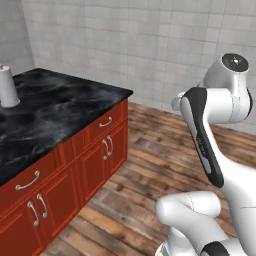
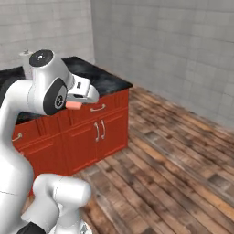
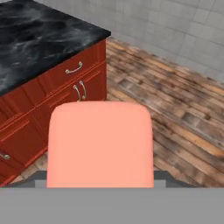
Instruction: Pick up the bar soap and bar soap from the sink, and place them back in the cabinet, and close the cabinet door.
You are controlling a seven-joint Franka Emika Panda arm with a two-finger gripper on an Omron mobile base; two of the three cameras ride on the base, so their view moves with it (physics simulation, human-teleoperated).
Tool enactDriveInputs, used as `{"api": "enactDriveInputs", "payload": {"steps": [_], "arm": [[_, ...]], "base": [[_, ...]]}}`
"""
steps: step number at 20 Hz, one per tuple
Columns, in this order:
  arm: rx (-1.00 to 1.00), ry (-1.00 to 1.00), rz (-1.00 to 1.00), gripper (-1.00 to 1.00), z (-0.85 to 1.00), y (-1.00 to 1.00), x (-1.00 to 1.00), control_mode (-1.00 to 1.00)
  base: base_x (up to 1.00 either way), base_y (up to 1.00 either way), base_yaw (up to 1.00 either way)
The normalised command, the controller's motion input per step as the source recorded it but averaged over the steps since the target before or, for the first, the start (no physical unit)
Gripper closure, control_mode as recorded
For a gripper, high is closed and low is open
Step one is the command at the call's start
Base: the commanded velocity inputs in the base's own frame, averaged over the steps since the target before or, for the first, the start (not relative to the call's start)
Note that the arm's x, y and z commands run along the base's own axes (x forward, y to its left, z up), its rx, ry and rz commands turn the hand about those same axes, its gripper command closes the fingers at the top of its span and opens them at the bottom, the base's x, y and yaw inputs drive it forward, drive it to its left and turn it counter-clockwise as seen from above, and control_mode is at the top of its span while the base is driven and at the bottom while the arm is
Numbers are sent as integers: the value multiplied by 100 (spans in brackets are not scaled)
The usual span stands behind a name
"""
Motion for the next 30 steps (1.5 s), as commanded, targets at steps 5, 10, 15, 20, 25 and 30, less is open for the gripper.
{"api": "enactDriveInputs", "payload": {"steps": [5,10,15,20,25,30], "arm": [[0,0,0,100,0,0,0,100],[0,0,0,100,0,0,0,100],[0,0,0,100,0,0,0,100],[0,0,0,100,0,0,0,100],[0,0,0,100,0,0,0,100],[0,0,0,100,0,0,0,100]], "base": [[66,21,-48],[64,18,-46],[56,20,-44],[53,21,-45],[48,21,-45],[43,21,-45]]}}
